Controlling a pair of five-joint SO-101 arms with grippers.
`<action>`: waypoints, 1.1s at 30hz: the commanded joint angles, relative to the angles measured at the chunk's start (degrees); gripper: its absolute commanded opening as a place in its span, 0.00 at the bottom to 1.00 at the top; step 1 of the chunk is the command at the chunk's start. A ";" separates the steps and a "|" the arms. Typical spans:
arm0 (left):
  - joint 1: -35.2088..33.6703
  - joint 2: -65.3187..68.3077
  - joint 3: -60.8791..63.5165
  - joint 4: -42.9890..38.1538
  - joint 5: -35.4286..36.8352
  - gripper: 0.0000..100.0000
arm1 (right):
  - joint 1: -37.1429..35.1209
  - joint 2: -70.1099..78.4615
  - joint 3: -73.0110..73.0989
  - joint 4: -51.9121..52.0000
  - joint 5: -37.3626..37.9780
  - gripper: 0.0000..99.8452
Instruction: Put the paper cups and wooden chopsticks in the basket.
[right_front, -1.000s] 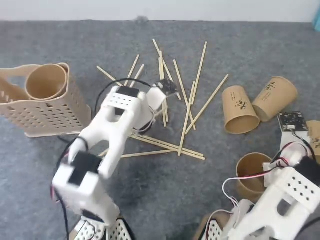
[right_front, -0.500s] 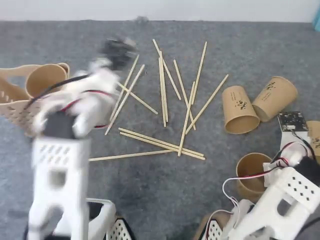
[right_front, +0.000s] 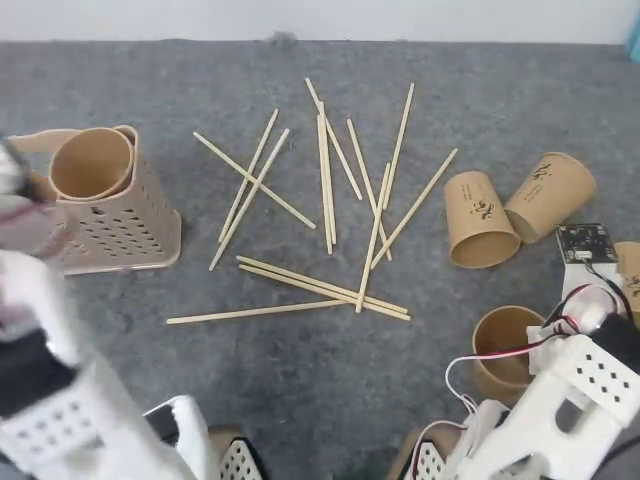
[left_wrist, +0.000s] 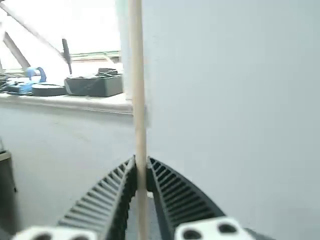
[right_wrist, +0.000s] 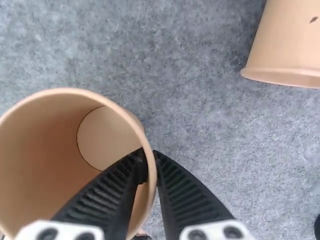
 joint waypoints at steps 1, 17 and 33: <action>-8.09 6.24 -1.71 -9.58 6.51 0.01 | -0.48 -0.31 -0.70 0.57 0.35 0.01; -10.73 24.44 0.22 -18.11 9.76 0.01 | -23.78 0.48 -26.81 13.05 -14.86 0.01; -10.55 24.62 17.10 -34.11 3.16 0.01 | -63.16 35.91 -89.93 18.24 -34.02 0.01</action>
